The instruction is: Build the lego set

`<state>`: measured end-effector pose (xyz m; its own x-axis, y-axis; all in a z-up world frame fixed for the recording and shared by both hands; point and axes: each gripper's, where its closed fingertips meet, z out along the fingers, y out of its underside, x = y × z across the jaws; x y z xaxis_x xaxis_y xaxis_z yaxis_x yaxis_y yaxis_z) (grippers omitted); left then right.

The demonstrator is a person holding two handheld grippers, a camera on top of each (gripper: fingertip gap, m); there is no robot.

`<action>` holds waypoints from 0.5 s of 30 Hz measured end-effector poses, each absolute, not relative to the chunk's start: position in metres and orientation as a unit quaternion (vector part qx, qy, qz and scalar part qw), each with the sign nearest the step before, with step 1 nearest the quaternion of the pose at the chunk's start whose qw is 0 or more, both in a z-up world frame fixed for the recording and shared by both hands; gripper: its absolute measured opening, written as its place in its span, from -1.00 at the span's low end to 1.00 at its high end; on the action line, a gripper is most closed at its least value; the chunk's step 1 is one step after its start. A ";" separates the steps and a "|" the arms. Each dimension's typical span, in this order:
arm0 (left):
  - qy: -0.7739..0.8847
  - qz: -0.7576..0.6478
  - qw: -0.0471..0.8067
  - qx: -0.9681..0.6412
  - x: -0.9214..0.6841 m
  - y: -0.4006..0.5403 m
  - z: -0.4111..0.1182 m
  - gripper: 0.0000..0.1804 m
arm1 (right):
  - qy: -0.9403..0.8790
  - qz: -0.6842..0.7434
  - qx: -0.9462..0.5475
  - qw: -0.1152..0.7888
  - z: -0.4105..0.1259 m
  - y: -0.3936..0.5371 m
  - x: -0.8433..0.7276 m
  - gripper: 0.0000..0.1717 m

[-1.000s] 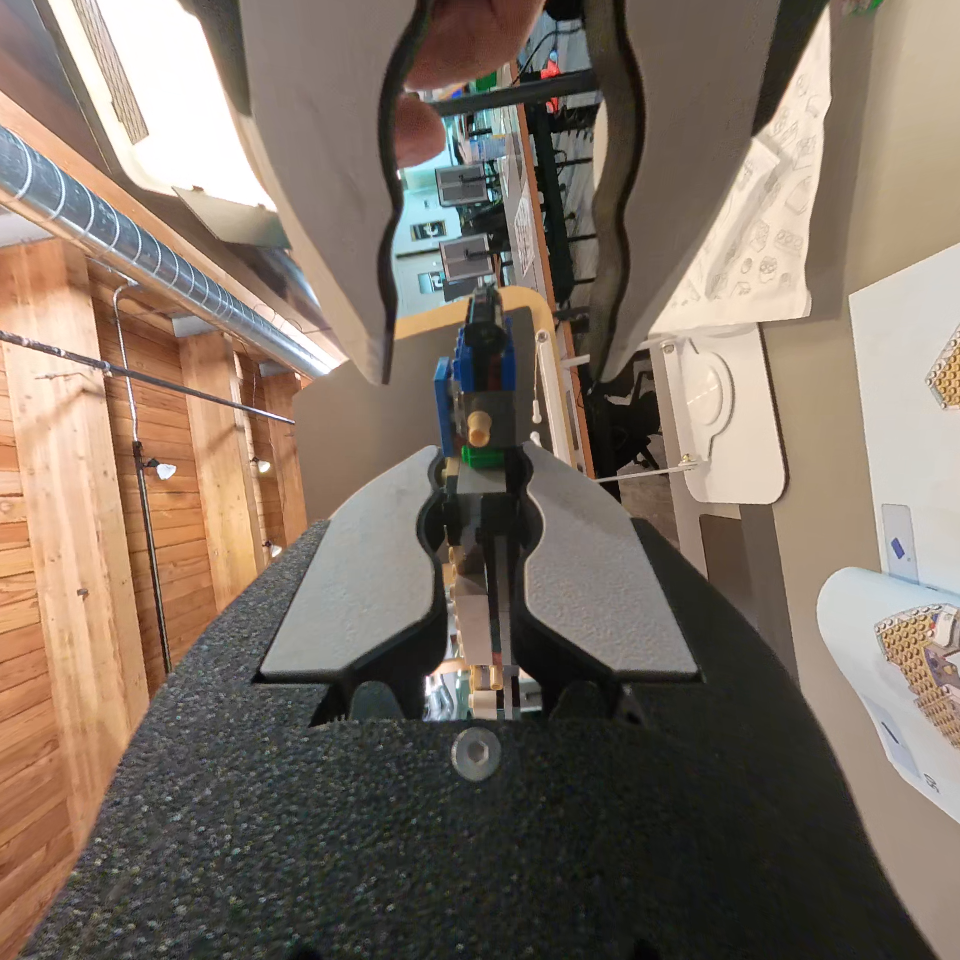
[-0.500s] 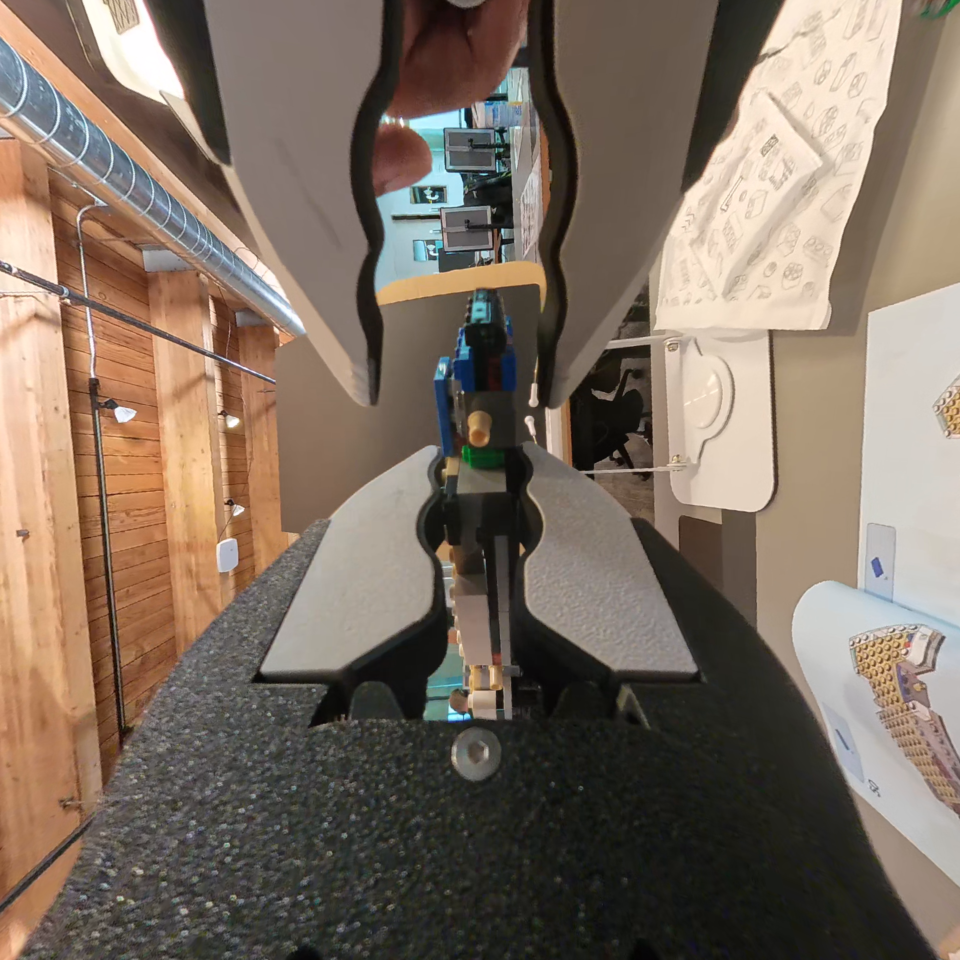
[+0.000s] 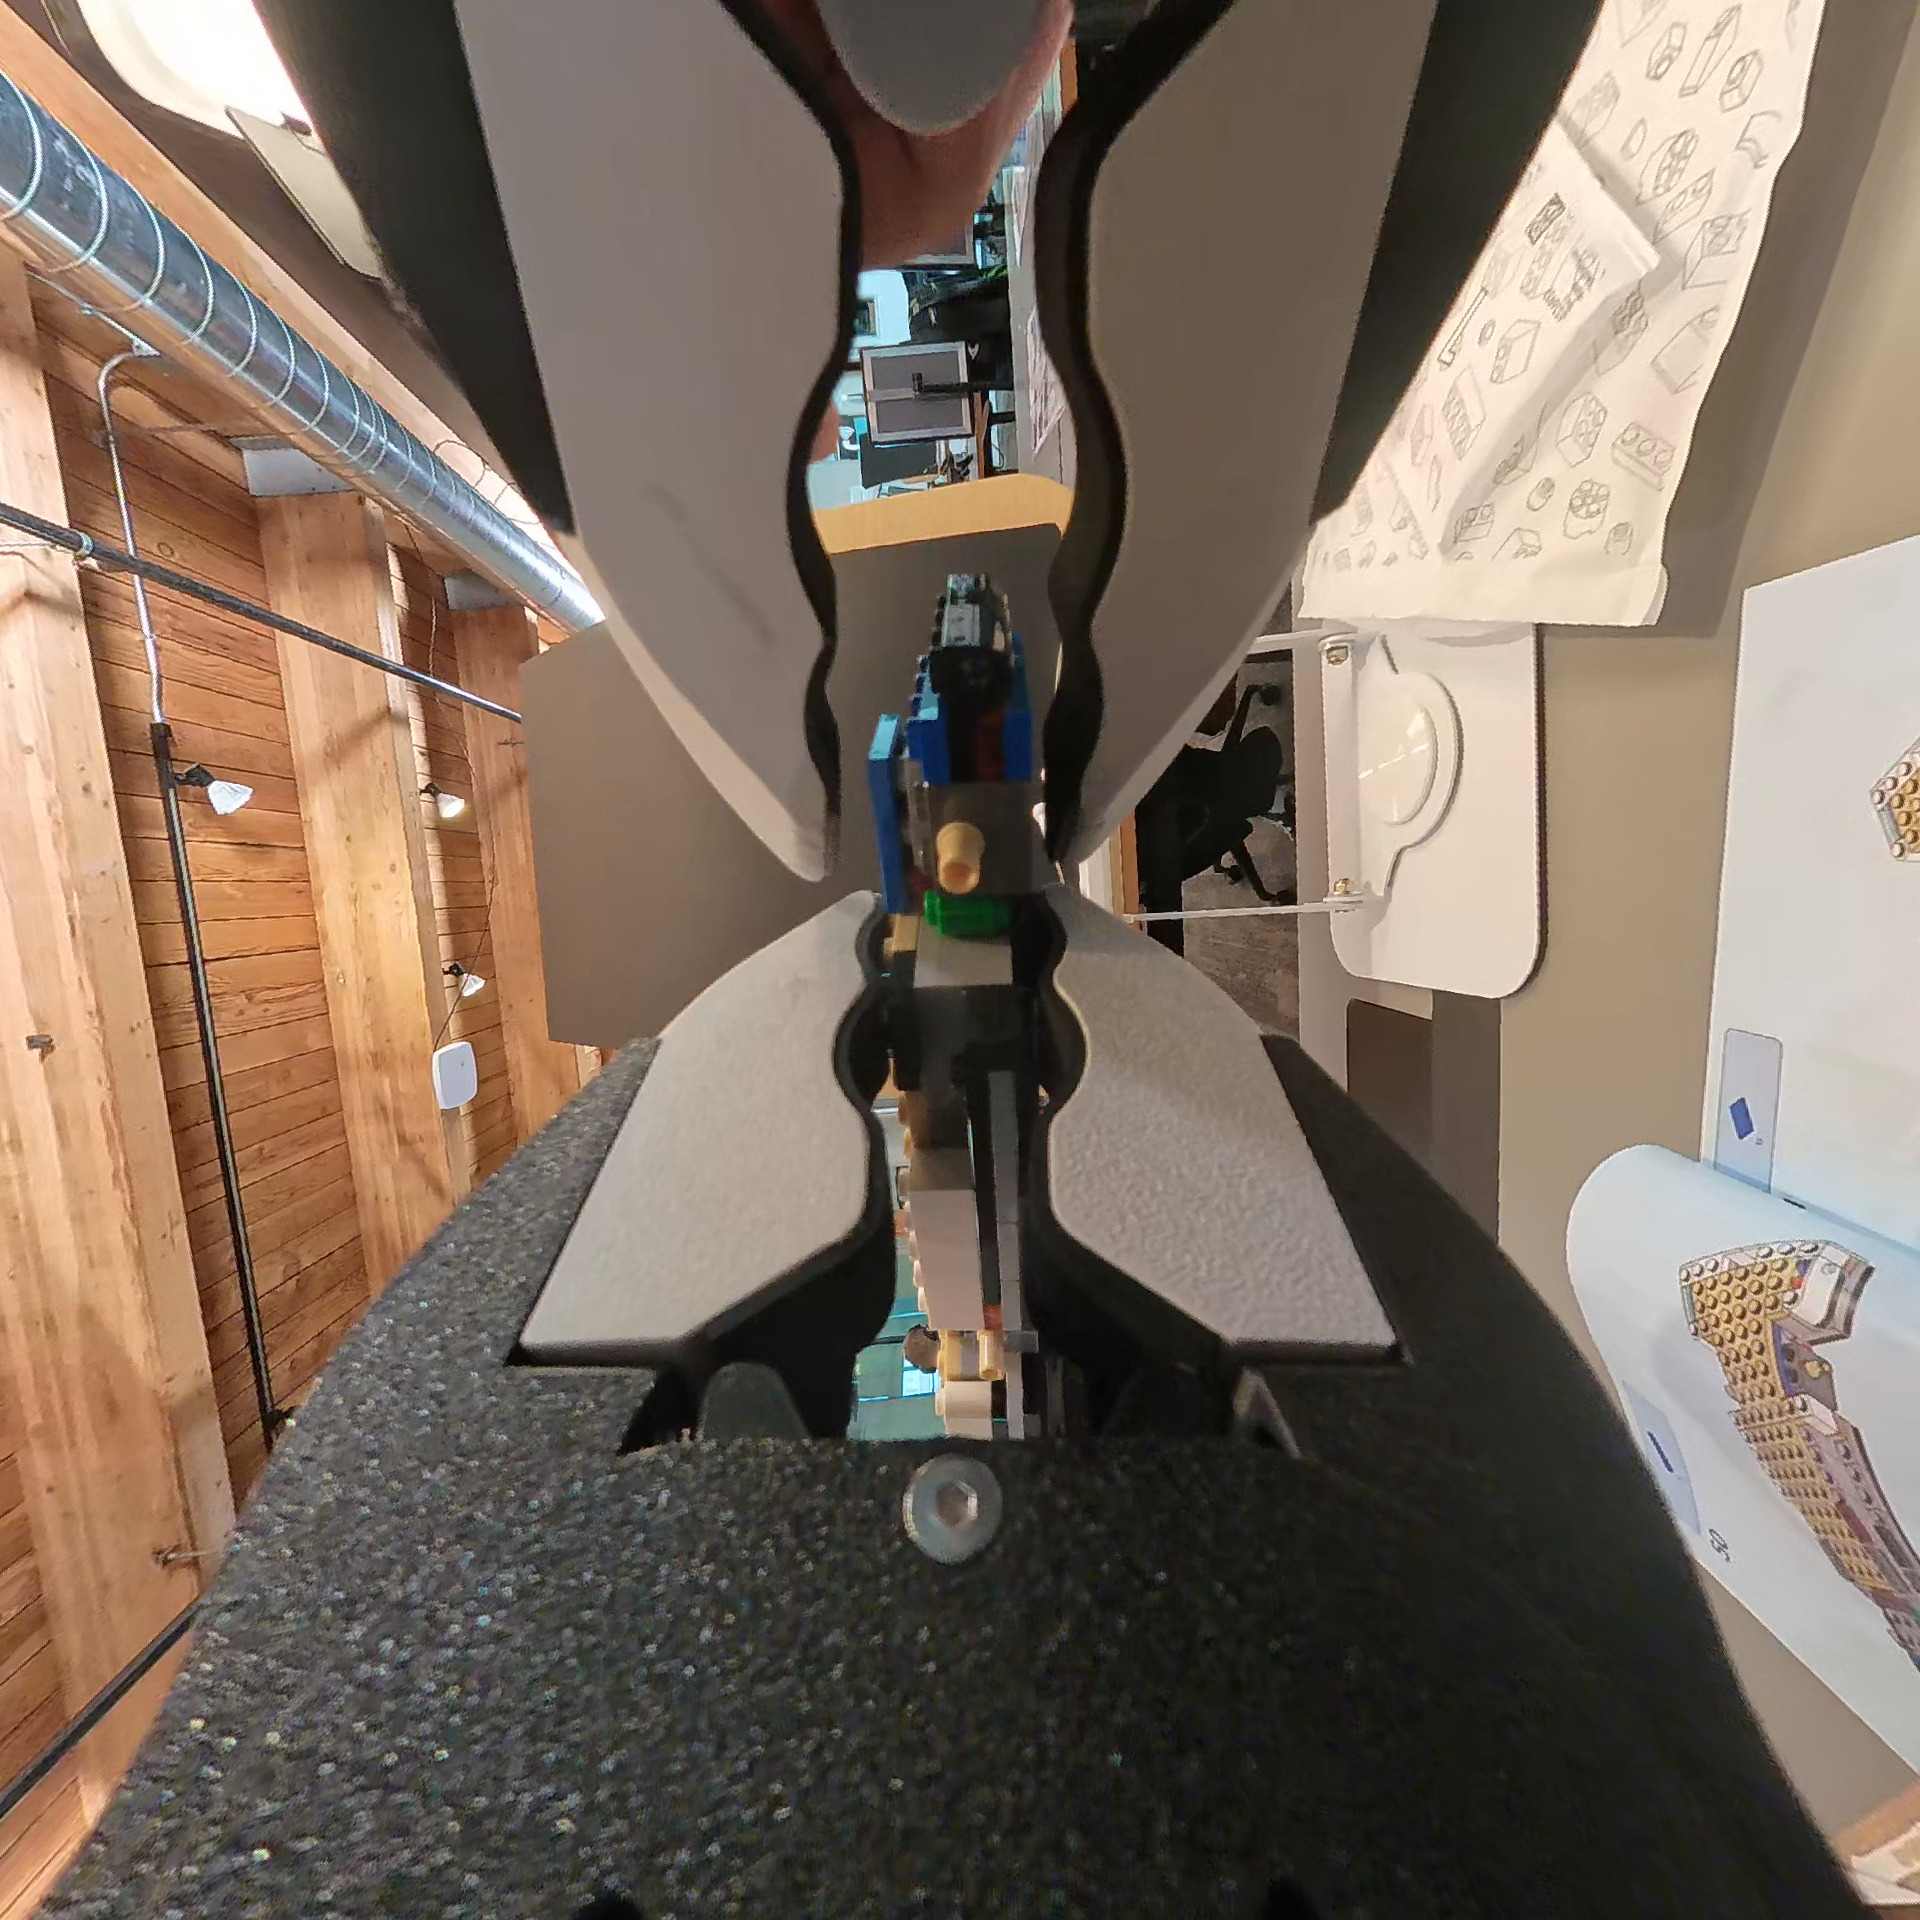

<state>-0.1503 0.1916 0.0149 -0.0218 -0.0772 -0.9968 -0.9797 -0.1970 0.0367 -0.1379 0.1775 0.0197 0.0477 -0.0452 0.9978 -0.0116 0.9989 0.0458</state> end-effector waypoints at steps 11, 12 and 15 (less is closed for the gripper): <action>0.468 0.540 0.415 -0.563 -0.146 0.194 0.012 -0.73 | -0.691 -0.050 -0.001 0.721 0.018 0.189 -0.143 -0.61; 0.468 0.542 0.414 -0.562 -0.146 0.194 0.012 -0.73 | -0.689 -0.055 -0.002 0.722 0.018 0.190 -0.143 -0.62; 0.463 0.543 0.412 -0.566 -0.146 0.194 0.012 -0.73 | -0.687 -0.064 0.003 0.724 0.017 0.190 -0.144 -0.64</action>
<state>-0.1460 0.1943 0.0119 -0.0197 -0.0774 -0.9968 -0.9722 -0.2311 0.0372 -0.1436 0.1901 0.0171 0.0479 -0.0967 0.9942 0.0888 0.9918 0.0922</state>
